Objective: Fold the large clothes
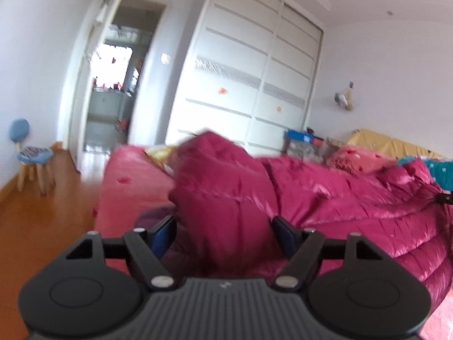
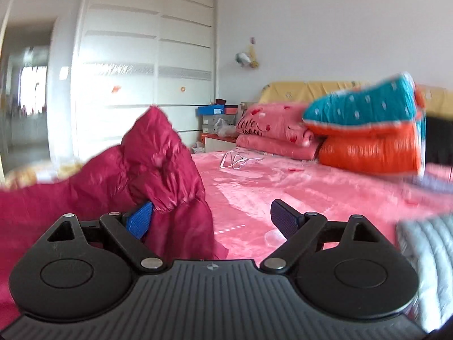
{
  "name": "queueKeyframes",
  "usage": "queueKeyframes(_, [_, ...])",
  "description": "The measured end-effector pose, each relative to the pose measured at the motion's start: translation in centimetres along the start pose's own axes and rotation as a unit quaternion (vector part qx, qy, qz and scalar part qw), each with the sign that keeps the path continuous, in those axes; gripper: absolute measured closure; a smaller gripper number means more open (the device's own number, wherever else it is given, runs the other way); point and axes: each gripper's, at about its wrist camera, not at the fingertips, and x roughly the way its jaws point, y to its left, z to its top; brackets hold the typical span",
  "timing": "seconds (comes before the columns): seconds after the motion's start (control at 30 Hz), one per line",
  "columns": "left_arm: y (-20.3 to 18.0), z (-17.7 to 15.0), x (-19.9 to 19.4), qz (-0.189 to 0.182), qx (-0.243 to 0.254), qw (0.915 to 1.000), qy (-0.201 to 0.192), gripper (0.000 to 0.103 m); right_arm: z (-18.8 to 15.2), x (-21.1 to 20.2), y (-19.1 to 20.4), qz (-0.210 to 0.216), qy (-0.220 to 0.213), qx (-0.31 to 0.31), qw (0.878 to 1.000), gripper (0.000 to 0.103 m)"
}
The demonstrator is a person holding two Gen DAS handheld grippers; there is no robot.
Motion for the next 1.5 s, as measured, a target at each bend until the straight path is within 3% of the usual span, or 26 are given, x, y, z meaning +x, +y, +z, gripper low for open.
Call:
queueKeyframes(0.07, [0.1,0.5,-0.8,0.005,-0.002,1.0000,-0.006,0.023,0.3,-1.7,-0.7,-0.004,-0.005,0.012,1.000,0.000])
queueKeyframes(0.17, [0.6,1.1,-1.0,0.017,-0.015,0.9997,-0.004,0.023,1.4,-4.2,-1.5,-0.008,0.021,0.036,0.999,0.000])
queueKeyframes(0.23, [0.4,1.0,-1.8,0.020,-0.007,0.9997,-0.012,0.023,1.4,-4.9,-0.1,-0.018,0.054,-0.035,0.998,0.000])
queueKeyframes(0.3, [0.3,0.8,-2.8,0.019,-0.001,0.9997,-0.015,0.023,0.5,-7.5,0.3,0.000,0.043,-0.081,0.996,0.000])
queueKeyframes(0.37, [0.5,0.3,-3.8,0.018,-0.008,0.9998,-0.005,0.024,0.2,-7.8,2.2,0.009,0.027,-0.091,0.995,0.000])
queueKeyframes(0.5, [0.3,-0.7,-6.6,0.009,-0.006,0.9999,0.013,0.024,-3.0,-12.0,1.8,0.033,0.036,-0.073,0.996,0.000])
queueKeyframes(0.7, [-1.4,-2.1,-12.9,-0.017,-0.008,0.9984,0.053,0.022,-7.1,-21.2,-1.3,0.080,0.063,0.009,0.995,0.000])
queueKeyframes(0.83, [-3.3,-2.7,-18.4,-0.029,0.002,0.9968,0.074,0.012,-8.6,-29.9,-2.5,0.075,0.067,0.029,0.995,0.000])
queueKeyframes(1.0, [-5.8,-3.0,-26.1,-0.058,0.013,0.9928,0.104,0.004,-7.5,-38.6,-3.9,0.063,0.073,0.038,0.995,0.000])
queueKeyframes(1.17, [-8.1,-2.2,-33.6,-0.080,0.047,0.9912,0.094,0.001,-5.1,-46.1,-4.4,0.072,0.073,0.064,0.993,0.000])
queueKeyframes(1.5, [-10.0,-2.0,-42.3,-0.090,0.074,0.9900,0.079,0.001,-2.2,-59.0,-3.1,0.108,0.035,0.023,0.993,0.000])
